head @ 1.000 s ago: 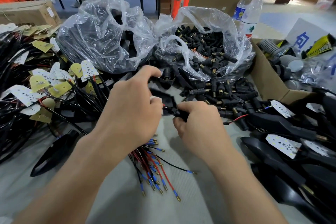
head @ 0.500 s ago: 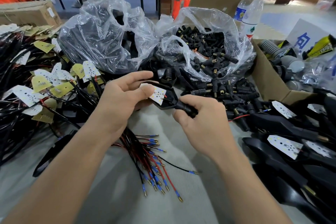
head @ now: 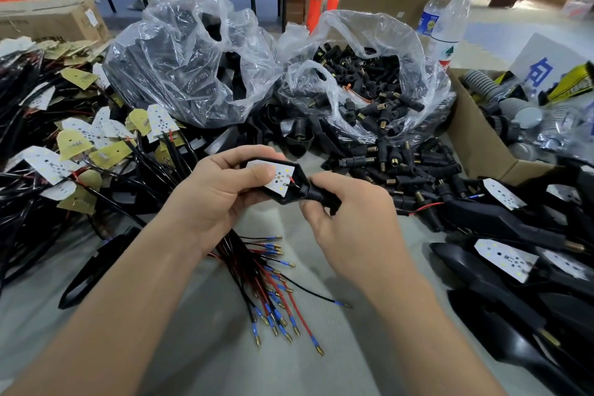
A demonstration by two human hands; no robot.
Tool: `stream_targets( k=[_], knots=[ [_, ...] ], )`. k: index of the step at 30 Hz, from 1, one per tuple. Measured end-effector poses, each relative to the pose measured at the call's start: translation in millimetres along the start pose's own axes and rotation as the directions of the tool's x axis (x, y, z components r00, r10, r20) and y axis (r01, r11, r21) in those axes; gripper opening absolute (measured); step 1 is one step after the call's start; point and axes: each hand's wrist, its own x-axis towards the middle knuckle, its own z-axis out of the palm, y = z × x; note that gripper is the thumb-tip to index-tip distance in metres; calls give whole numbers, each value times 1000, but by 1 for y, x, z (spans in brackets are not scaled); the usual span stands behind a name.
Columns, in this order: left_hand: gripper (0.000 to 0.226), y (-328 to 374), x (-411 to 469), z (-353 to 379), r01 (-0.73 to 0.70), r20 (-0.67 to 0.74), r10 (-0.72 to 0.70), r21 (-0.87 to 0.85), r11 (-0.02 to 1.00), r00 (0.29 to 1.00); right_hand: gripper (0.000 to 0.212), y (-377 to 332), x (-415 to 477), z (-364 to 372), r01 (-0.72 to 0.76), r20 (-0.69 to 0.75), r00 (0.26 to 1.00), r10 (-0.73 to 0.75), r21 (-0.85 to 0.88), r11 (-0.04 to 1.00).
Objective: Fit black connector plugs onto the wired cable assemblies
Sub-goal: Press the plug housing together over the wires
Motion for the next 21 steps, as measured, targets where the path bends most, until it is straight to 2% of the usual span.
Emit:
stream_targets(
  k=[4, 8, 11, 14, 16, 19, 21],
  knots=[
    [20, 4, 2, -4, -6, 70, 3, 38, 999, 998, 11, -3, -1, -2, 24, -25, 999, -26, -73, 997],
    [28, 8, 2, -13, 64, 209, -101, 181, 982, 973, 12, -8, 0, -3, 54, -50, 997, -61, -130, 990],
    [29, 7, 2, -16, 43, 171, -78, 205, 978, 982, 15, -11, 0, -5, 38, -86, 995, -50, -130, 991],
    [27, 8, 3, -18, 29, 106, -45, 152, 988, 993, 20, -8, 2, -15, 4, -182, 983, -30, -144, 990],
    [27, 10, 4, -22, 28, 85, -38, 112, 993, 996, 16, -3, 3, -21, 36, -189, 980, -66, -158, 987],
    [26, 13, 5, -29, 15, 97, -24, 92, 996, 995, 13, -1, 4, -27, 115, -197, 972, -128, -80, 990],
    [39, 17, 4, -33, 7, 130, -19, 87, 996, 991, 6, -6, 4, -28, 160, -210, 964, -165, -45, 986]
  ],
)
